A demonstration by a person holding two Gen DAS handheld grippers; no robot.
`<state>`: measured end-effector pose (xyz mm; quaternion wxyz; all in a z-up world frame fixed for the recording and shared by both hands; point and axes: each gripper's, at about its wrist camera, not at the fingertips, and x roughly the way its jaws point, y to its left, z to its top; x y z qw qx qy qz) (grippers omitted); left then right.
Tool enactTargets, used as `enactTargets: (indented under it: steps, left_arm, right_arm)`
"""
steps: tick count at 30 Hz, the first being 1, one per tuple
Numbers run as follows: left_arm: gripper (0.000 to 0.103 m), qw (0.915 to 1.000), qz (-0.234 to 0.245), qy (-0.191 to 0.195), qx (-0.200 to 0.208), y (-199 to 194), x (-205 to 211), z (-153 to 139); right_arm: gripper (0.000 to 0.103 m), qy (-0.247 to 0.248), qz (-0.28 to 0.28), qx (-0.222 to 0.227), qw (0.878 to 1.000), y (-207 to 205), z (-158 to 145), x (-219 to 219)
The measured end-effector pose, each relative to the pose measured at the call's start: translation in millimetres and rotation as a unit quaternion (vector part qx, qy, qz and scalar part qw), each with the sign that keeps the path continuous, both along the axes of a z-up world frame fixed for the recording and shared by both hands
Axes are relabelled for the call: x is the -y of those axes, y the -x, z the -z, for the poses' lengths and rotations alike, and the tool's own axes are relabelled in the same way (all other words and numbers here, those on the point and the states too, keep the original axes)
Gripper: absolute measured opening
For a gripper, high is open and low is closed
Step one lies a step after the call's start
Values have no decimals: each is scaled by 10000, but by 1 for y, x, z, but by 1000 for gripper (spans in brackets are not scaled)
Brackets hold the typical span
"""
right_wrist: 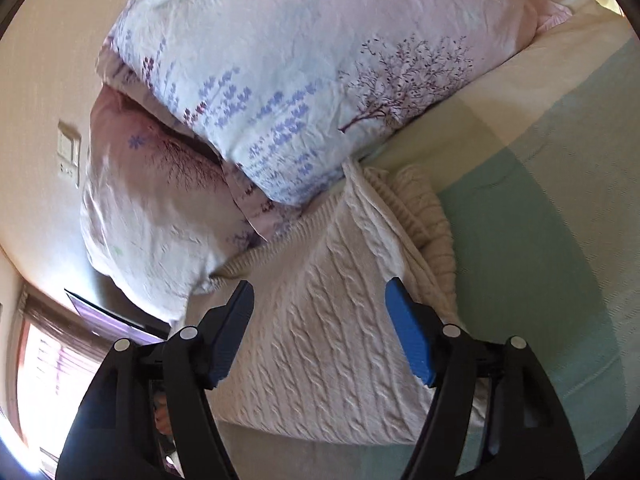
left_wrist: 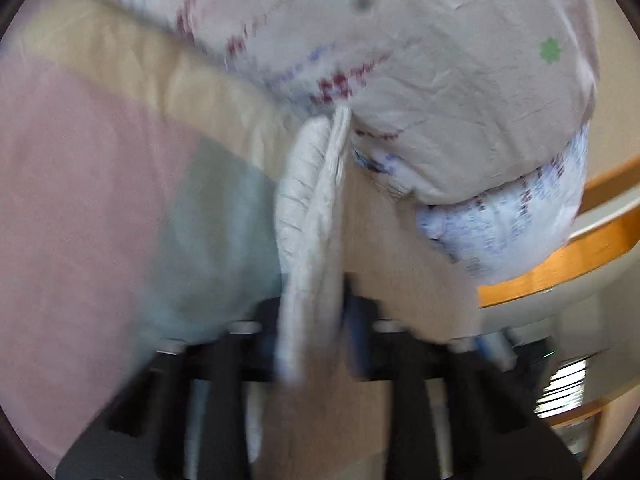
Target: Fold small clothes
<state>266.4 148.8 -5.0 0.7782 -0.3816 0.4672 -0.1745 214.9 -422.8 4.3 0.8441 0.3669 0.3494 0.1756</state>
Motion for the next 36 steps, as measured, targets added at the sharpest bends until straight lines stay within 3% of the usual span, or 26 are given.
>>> enactTargets:
  steps: [3, 6, 10, 12, 14, 16, 17, 19, 20, 21, 23, 25, 30, 31, 32, 33, 36]
  left_arm:
    - [14, 9994, 22, 196, 275, 2, 24, -20]
    - [13, 9931, 372, 770, 802, 1, 72, -63]
    - [13, 9681, 1279, 1686, 1341, -19, 188, -97]
    - [16, 9524, 1758, 2138, 1276, -37, 250, -87]
    - [22, 9370, 2075, 2758, 535, -58, 304, -55]
    - [26, 9308, 2077, 2994, 279, -59, 313, -43]
    - [43, 9352, 2079, 2824, 485, -54, 306, -47]
    - [68, 9552, 1804, 2107, 1035, -43, 277, -60]
    - [74, 9638, 1635, 1730, 1201, -39, 265, -64]
    - [74, 9750, 1457, 1092, 1274, -34, 250, -67]
    - [77, 9839, 1330, 331, 1144, -32, 240, -63]
    - [77, 9869, 1324, -316, 865, -33, 242, -50]
    - [78, 9831, 1459, -957, 557, -31, 251, -24]
    - [79, 9823, 1474, -1029, 518, -33, 259, -18]
    - [79, 9822, 1488, -1031, 507, -35, 265, -13]
    - [79, 9825, 1486, -1005, 503, -37, 268, -10]
    - [65, 9856, 1403, -749, 576, -37, 279, 2]
  right_arm:
    - [71, -58, 25, 16, 10000, 9, 2, 15]
    - [70, 128, 286, 163, 9994, 23, -5, 38]
    - [71, 378, 781, 366, 9956, 36, -18, 67]
    - [71, 366, 973, 327, 9940, 34, -18, 79]
    - [71, 461, 1049, 196, 9932, 28, -17, 85]
    - [70, 463, 951, 70, 9944, 24, -15, 91]
    - [71, 389, 823, 6, 9958, 22, -13, 95]
    - [80, 217, 577, -20, 9981, 19, -12, 98]
    - [81, 85, 400, -66, 9991, 13, -10, 99]
    - [81, -27, 272, -123, 9995, 7, -8, 98]
    - [81, -179, 47, -222, 9996, -7, -6, 92]
    - [81, -55, -171, -362, 9992, -26, -4, 79]
    - [81, -21, -563, -1188, 9913, -66, 21, 50]
    - [77, -6, -583, -1234, 9906, -67, 23, 47]
    - [70, 14, -638, -1189, 9909, -68, 27, 43]
    - [52, 16, -695, -1127, 9912, -68, 28, 40]
    - [37, -240, -673, -970, 9927, -59, 30, 41]
